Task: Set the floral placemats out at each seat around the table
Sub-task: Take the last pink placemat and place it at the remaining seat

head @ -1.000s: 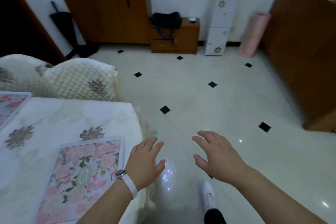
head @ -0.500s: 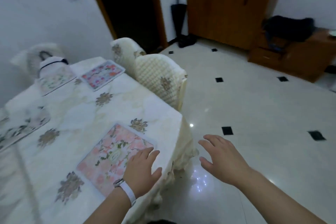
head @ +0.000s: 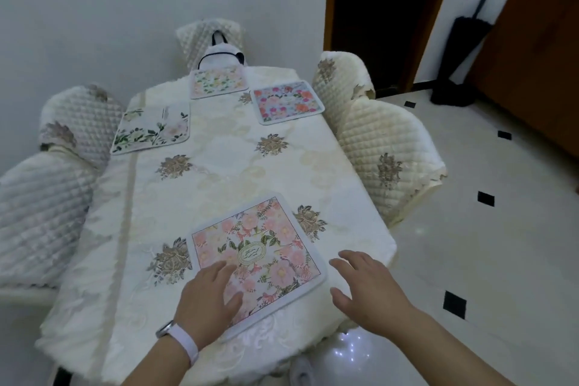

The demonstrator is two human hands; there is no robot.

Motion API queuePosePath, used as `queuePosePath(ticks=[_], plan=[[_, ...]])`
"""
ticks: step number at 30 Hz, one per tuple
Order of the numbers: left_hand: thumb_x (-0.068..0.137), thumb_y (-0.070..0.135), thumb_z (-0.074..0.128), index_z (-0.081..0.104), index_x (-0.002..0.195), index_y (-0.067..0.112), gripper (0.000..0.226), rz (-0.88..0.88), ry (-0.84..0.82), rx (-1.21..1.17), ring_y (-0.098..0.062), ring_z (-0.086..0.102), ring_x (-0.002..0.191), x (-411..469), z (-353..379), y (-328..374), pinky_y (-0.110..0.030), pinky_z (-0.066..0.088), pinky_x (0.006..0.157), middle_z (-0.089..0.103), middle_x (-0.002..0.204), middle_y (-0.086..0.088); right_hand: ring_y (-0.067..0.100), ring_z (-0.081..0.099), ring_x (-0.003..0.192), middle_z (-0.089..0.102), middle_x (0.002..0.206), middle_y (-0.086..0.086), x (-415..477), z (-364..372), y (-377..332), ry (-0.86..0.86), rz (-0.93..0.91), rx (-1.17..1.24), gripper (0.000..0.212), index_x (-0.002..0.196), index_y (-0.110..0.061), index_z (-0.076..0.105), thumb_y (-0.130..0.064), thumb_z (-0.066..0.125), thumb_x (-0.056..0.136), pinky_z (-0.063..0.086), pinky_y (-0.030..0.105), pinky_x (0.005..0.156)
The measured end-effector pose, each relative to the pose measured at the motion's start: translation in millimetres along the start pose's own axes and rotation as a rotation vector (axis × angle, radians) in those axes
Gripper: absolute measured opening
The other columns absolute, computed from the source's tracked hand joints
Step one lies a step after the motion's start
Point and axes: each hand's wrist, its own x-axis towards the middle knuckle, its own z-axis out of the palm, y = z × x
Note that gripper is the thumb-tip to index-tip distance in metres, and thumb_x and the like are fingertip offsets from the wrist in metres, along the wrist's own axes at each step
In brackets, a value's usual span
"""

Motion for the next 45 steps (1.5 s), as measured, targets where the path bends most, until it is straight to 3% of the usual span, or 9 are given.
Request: queuePosePath(ticks=[4, 9, 15, 26, 30, 34, 39, 42, 45], plan=[[0.079, 0.062, 0.033, 0.049, 0.138, 0.027, 0.07, -0.139, -0.046, -0.09, -0.02, 0.041, 0.133, 16.6, 17.0, -26.6, -0.04, 0.039, 0.105, 0.046, 0.145, 0.002, 0.02, 0.04, 0.135, 0.045, 0.147, -0.001, 35.7, -0.7, 3.4, -0.075, -0.003, -0.016, 0.068, 0.14, -0.025, 0.048, -0.055, 0.031, 0.082, 0.035, 0.037, 0.107], [0.09, 0.041, 0.056, 0.049, 0.134, 0.022, 0.049, -0.356, -0.09, -0.346, -0.022, 0.043, 0.129, 25.9, 25.6, -43.7, -0.039, 0.04, 0.102, 0.047, 0.142, -0.001, 0.016, 0.039, 0.131, 0.04, 0.146, -0.007, 75.5, 6.2, 4.5, -0.164, 0.056, 0.063, 0.056, 0.143, -0.025, 0.042, -0.047, 0.049, 0.092, 0.039, 0.032, 0.104], [0.092, 0.029, 0.059, 0.05, 0.133, 0.013, 0.045, -0.652, -0.042, -0.62, -0.026, 0.046, 0.126, 21.6, 29.6, -53.0, -0.038, 0.037, 0.103, 0.049, 0.139, -0.011, 0.018, 0.041, 0.132, 0.041, 0.146, -0.002, 115.6, 24.7, -1.2, -0.296, 0.16, 0.271, 0.054, 0.143, -0.021, 0.042, -0.039, 0.056, 0.093, 0.037, 0.031, 0.103], [0.092, 0.022, 0.061, 0.05, 0.127, 0.013, 0.038, -1.051, 0.091, -1.013, -0.023, 0.055, 0.102, 18.3, 34.2, -47.5, -0.037, 0.043, 0.086, 0.055, 0.118, -0.006, 0.012, 0.054, 0.088, 0.056, 0.11, 0.002, 166.3, 54.0, -4.4, -0.396, 0.513, 0.747, 0.04, 0.131, -0.016, 0.047, -0.027, 0.059, 0.094, 0.04, 0.029, 0.07], [0.089, 0.019, 0.064, 0.053, 0.122, 0.014, 0.036, -1.13, 0.124, -1.097, -0.028, 0.057, 0.103, 24.1, 39.6, -45.3, -0.044, 0.048, 0.092, 0.057, 0.114, -0.008, 0.006, 0.053, 0.085, 0.059, 0.107, 0.002, 179.8, 57.6, -1.7, -0.406, 0.538, 0.797, 0.025, 0.117, -0.016, 0.054, -0.022, 0.058, 0.093, 0.039, 0.026, 0.063], [0.088, 0.01, 0.06, 0.055, 0.115, 0.013, 0.028, -1.169, 0.128, -1.095, -0.026, 0.059, 0.091, 32.0, 39.8, -45.1, -0.036, 0.047, 0.079, 0.059, 0.107, -0.008, 0.015, 0.06, 0.084, 0.065, 0.1, 0.003, 191.1, 59.8, 1.4, -0.433, 0.566, 0.807, 0.016, 0.105, -0.014, 0.063, -0.02, 0.059, 0.091, 0.042, 0.03, 0.065], [0.084, 0.011, 0.066, 0.064, 0.102, 0.01, 0.018, -1.21, 0.125, -1.154, -0.033, 0.062, 0.095, 36.7, 46.2, -55.6, -0.045, 0.053, 0.084, 0.066, 0.104, -0.013, 0.021, 0.053, 0.066, 0.062, 0.084, 0.009, 197.2, 57.7, 4.9, -0.44, 0.598, 0.812, 0.014, 0.095, -0.004, 0.06, -0.016, 0.062, 0.087, 0.04, 0.031, 0.06], [0.085, 0.007, 0.065, 0.066, 0.089, 0.01, 0.006, -1.175, 0.108, -1.154, -0.035, 0.066, 0.082, 39.4, 44.4, -51.4, -0.042, 0.055, 0.074, 0.07, 0.092, -0.016, 0.023, 0.064, 0.077, 0.066, 0.089, 0.008, 196.4, 57.0, 2.5, -0.456, 0.582, 0.818, 0.013, 0.096, -0.007, 0.059, -0.014, 0.064, 0.086, 0.054, 0.038, 0.068], [0.086, 0.006, 0.063, 0.062, 0.097, 0.011, 0.012, -1.118, 0.099, -1.164, -0.035, 0.067, 0.08, 40.5, 45.9, -44.9, -0.045, 0.057, 0.07, 0.069, 0.093, -0.016, 0.026, 0.068, 0.086, 0.067, 0.097, 0.009, 190.3, 54.3, -2.9, -0.463, 0.555, 0.829, 0.012, 0.098, -0.012, 0.058, -0.011, 0.064, 0.087, 0.057, 0.042, 0.077]])
